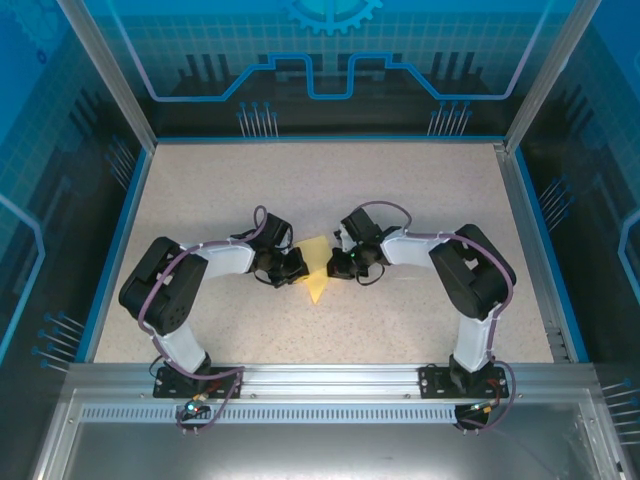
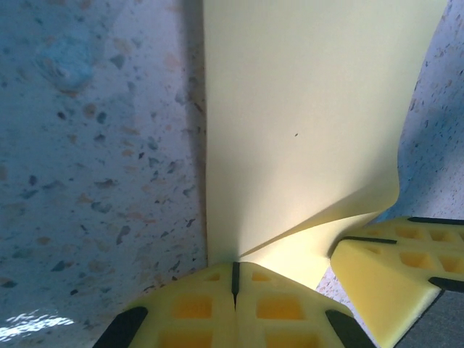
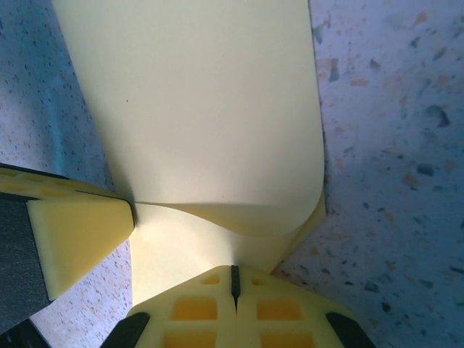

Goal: Fold a paper plane with a square sheet of paper (pick it up from the middle)
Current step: Third fold the triangle at the center of the table.

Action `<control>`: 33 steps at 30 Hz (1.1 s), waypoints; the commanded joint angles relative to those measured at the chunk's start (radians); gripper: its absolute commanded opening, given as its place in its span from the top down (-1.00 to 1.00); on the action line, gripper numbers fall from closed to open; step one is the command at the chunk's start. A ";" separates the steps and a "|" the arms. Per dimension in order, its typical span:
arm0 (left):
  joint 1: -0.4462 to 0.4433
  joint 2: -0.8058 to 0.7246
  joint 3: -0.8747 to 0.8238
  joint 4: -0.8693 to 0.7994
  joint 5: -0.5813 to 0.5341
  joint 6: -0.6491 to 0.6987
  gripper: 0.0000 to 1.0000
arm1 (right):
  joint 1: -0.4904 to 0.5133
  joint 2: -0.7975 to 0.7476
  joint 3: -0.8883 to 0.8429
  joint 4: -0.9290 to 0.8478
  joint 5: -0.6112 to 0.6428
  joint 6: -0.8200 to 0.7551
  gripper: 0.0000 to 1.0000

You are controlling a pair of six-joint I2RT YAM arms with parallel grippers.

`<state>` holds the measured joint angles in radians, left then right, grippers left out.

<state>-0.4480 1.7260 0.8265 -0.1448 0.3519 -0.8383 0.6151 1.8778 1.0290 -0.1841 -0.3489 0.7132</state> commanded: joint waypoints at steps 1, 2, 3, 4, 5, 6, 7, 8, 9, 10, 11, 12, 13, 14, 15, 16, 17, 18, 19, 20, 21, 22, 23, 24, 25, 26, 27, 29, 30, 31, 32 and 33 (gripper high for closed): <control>-0.008 0.029 -0.023 -0.092 -0.070 0.010 1.00 | -0.018 -0.053 0.034 -0.017 -0.002 -0.016 1.00; -0.008 0.026 -0.024 -0.091 -0.069 0.010 1.00 | -0.021 -0.062 0.038 -0.017 0.002 -0.018 1.00; -0.008 0.025 -0.024 -0.092 -0.070 0.010 1.00 | -0.025 -0.060 0.041 -0.017 0.001 -0.020 1.00; -0.008 0.025 -0.023 -0.093 -0.070 0.008 1.00 | -0.030 -0.054 0.044 -0.017 -0.002 -0.020 1.00; -0.008 0.026 -0.023 -0.090 -0.069 0.009 1.00 | -0.034 -0.039 0.046 -0.014 -0.007 -0.021 1.00; -0.008 0.025 -0.024 -0.091 -0.069 0.009 1.00 | -0.036 -0.024 0.048 -0.014 -0.012 -0.021 1.00; -0.008 0.025 -0.021 -0.093 -0.069 0.010 1.00 | -0.039 -0.011 0.049 -0.013 -0.017 -0.020 1.00; -0.008 0.024 -0.022 -0.091 -0.069 0.010 1.00 | -0.041 0.001 0.047 -0.007 -0.025 -0.018 1.00; -0.008 0.024 -0.023 -0.093 -0.068 0.010 1.00 | -0.043 0.011 0.046 -0.002 -0.030 -0.015 1.00; -0.008 0.023 -0.023 -0.093 -0.071 0.011 1.00 | -0.044 0.018 0.047 0.001 -0.027 -0.014 1.00; -0.007 0.022 -0.023 -0.095 -0.070 0.011 1.00 | -0.044 0.025 0.050 0.000 -0.024 -0.015 1.00; -0.009 0.023 -0.023 -0.093 -0.068 0.010 1.00 | -0.047 0.032 0.054 -0.001 -0.020 -0.015 1.00; -0.007 0.023 -0.023 -0.093 -0.068 0.011 1.00 | -0.050 0.037 0.057 -0.003 -0.016 -0.017 1.00; -0.008 0.023 -0.024 -0.094 -0.068 0.010 1.00 | -0.054 0.044 0.060 -0.007 -0.010 -0.018 1.00; -0.008 0.022 -0.023 -0.093 -0.069 0.010 1.00 | -0.058 0.054 0.065 -0.012 -0.006 -0.020 1.00; -0.008 0.021 -0.024 -0.095 -0.068 0.011 1.00 | -0.060 0.059 0.067 -0.014 -0.003 -0.021 1.00; -0.008 0.021 -0.023 -0.096 -0.069 0.012 1.00 | -0.063 0.065 0.065 -0.011 0.003 -0.024 1.00; -0.008 0.020 -0.024 -0.098 -0.070 0.014 1.00 | -0.065 0.069 0.065 -0.013 0.007 -0.027 1.00; -0.008 0.019 -0.023 -0.098 -0.070 0.015 1.00 | -0.066 0.072 0.067 -0.015 0.004 -0.031 1.00; -0.008 0.019 -0.022 -0.099 -0.069 0.016 1.00 | -0.068 0.067 0.064 -0.009 -0.007 -0.031 1.00; -0.008 0.019 -0.023 -0.099 -0.070 0.016 1.00 | -0.072 0.054 0.055 0.008 -0.027 -0.026 1.00; -0.008 0.018 -0.023 -0.099 -0.070 0.019 1.00 | -0.075 0.036 0.044 0.028 -0.043 -0.020 1.00; -0.008 0.018 -0.021 -0.099 -0.070 0.022 1.00 | -0.075 0.002 0.036 0.042 -0.050 -0.015 1.00; -0.008 0.018 -0.021 -0.099 -0.071 0.024 1.00 | -0.076 -0.021 0.034 0.045 -0.049 -0.017 1.00; -0.008 0.018 -0.017 -0.099 -0.073 0.030 1.00 | -0.076 -0.047 0.033 0.044 -0.046 -0.021 1.00; -0.008 0.019 -0.015 -0.099 -0.074 0.039 1.00 | -0.075 -0.067 0.033 0.043 -0.041 -0.029 1.00; -0.008 0.020 -0.011 -0.098 -0.074 0.049 1.00 | -0.076 -0.079 0.033 0.040 -0.038 -0.037 1.00; -0.008 0.017 0.000 -0.089 -0.076 0.087 1.00 | -0.071 -0.096 0.028 0.031 -0.023 -0.056 1.00; -0.008 0.017 0.007 -0.087 -0.080 0.112 1.00 | -0.068 -0.101 0.020 0.031 -0.014 -0.061 1.00; -0.007 0.017 0.019 -0.086 -0.083 0.146 1.00 | -0.064 -0.111 0.007 0.038 -0.010 -0.064 1.00; -0.008 0.019 0.033 -0.088 -0.085 0.177 1.00 | -0.058 -0.120 -0.009 0.049 -0.006 -0.060 1.00; -0.008 0.021 0.044 -0.091 -0.085 0.214 1.00 | -0.054 -0.127 -0.022 0.058 -0.003 -0.052 1.00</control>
<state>-0.4515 1.7256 0.8440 -0.1673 0.3325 -0.7406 0.5549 1.7794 1.0489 -0.1368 -0.3679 0.6785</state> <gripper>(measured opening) 0.071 0.039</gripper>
